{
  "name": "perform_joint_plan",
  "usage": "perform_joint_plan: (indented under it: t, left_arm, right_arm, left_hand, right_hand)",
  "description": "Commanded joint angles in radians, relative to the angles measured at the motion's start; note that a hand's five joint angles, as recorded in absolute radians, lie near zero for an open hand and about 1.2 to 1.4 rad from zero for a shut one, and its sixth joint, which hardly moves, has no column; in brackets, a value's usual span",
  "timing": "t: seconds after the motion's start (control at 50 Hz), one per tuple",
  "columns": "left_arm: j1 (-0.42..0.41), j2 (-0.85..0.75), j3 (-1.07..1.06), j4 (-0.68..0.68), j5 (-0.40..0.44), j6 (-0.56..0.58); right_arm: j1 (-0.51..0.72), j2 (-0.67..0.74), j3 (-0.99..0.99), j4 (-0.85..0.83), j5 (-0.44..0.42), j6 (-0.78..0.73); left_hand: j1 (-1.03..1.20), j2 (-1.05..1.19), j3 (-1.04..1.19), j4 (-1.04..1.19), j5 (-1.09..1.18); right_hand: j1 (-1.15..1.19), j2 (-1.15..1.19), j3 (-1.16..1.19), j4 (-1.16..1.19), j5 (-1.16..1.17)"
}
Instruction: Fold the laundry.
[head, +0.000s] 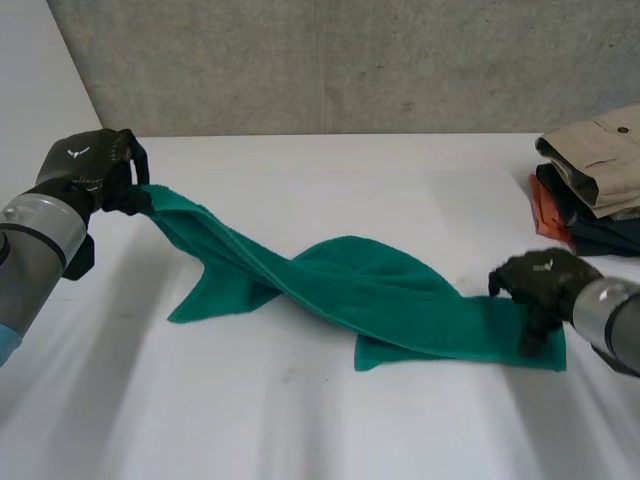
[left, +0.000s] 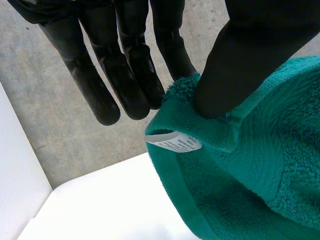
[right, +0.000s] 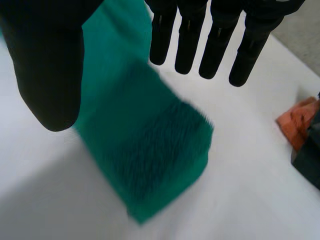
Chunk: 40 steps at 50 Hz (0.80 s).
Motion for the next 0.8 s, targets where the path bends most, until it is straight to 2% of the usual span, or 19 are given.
perform_joint_plan:
  t: [0.02, 0.14, 0.28, 0.36, 0.42, 0.44, 0.54, 0.58, 0.68, 0.8]
  left_arm:
    - [-0.002, -0.01, 0.001, 0.0, 0.0, 0.0]
    - [-0.001, -0.016, -0.001, 0.0, -0.004, 0.0]
    - [-0.002, -0.019, -0.002, 0.0, -0.006, 0.005]
    - [-0.002, -0.019, -0.004, 0.0, -0.006, 0.005]
    - [-0.001, -0.018, -0.004, 0.0, -0.006, 0.005]
    - [-0.001, -0.015, -0.004, -0.002, -0.006, 0.005]
    - [0.008, -0.007, 0.002, -0.014, 0.0, 0.005]
    - [0.016, 0.014, 0.008, -0.043, 0.005, 0.006]
    - [0.042, 0.106, 0.042, -0.19, 0.033, 0.02]
    - [0.077, 0.203, 0.13, -0.405, 0.095, 0.038]
  right_arm:
    - [-0.06, -0.006, 0.184, -0.207, -0.068, -0.142]
    - [-0.08, 0.011, 0.25, -0.353, -0.142, -0.148]
    - [-0.078, 0.069, 0.246, -0.44, -0.16, -0.135]
    - [-0.074, 0.111, 0.233, -0.479, -0.16, -0.132]
    - [-0.075, 0.131, 0.218, -0.519, -0.162, -0.131]
    - [-0.075, 0.132, 0.212, -0.54, -0.159, -0.128]
    - [-0.075, 0.09, 0.164, -0.556, -0.133, -0.096]
    - [-0.075, 0.039, 0.137, -0.525, -0.122, -0.086]
    - [-0.104, -0.162, -0.039, -0.212, -0.121, -0.082]
    - [-0.18, -0.174, -0.348, 0.183, -0.16, -0.089]
  left_hand:
    - [0.246, 0.199, 0.201, 0.196, 0.258]
    - [0.246, 0.199, 0.201, 0.196, 0.258]
    - [0.246, 0.199, 0.201, 0.196, 0.258]
    - [0.246, 0.199, 0.201, 0.196, 0.258]
    - [0.246, 0.199, 0.201, 0.196, 0.258]
    - [0.246, 0.199, 0.201, 0.196, 0.258]
    - [0.246, 0.199, 0.201, 0.196, 0.258]
    - [0.246, 0.199, 0.201, 0.196, 0.258]
    - [0.246, 0.199, 0.201, 0.196, 0.258]
    - [0.246, 0.199, 0.201, 0.196, 0.258]
  right_hand:
    - [0.096, 0.097, 0.095, 0.091, 0.085]
    - [0.066, 0.067, 0.066, 0.061, 0.056]
    - [0.078, 0.079, 0.078, 0.073, 0.068]
    - [0.254, 0.255, 0.254, 0.249, 0.243]
    - [0.585, 0.586, 0.585, 0.58, 0.575]
    - [0.877, 0.878, 0.876, 0.872, 0.866]
    - [0.915, 0.916, 0.915, 0.91, 0.905]
    - [0.915, 0.916, 0.915, 0.91, 0.905]
    - [0.915, 0.916, 0.915, 0.91, 0.905]
    - [0.915, 0.916, 0.915, 0.91, 0.905]
